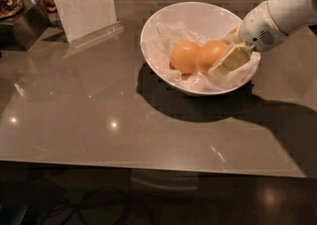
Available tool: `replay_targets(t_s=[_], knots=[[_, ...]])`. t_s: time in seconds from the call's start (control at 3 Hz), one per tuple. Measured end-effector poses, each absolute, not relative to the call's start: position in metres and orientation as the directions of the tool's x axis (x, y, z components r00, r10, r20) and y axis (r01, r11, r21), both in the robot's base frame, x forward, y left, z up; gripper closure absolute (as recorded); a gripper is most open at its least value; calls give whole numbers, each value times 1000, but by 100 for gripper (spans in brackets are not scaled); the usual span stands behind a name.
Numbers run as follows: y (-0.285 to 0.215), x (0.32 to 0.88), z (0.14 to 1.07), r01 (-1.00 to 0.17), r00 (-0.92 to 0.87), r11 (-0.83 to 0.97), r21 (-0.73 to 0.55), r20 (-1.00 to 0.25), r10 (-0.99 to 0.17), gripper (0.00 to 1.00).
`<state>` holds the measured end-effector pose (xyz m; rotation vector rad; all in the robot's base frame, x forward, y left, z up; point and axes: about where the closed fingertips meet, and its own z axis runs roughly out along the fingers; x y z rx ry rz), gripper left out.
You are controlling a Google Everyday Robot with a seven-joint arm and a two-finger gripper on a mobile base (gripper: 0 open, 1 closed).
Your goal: Pick orange from white bowl
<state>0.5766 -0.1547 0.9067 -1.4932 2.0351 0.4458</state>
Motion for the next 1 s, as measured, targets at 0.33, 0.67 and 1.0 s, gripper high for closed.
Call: replay_targets(t_s=[0.33, 0.67, 1.0], knots=[[-150, 565, 926, -960, -162, 274, -62, -676, -719, 100], [-147, 545, 955, -970, -80, 221, -97, -734, -674, 100], [-146, 533, 973, -974, -31, 190, -121, -764, -645, 100]])
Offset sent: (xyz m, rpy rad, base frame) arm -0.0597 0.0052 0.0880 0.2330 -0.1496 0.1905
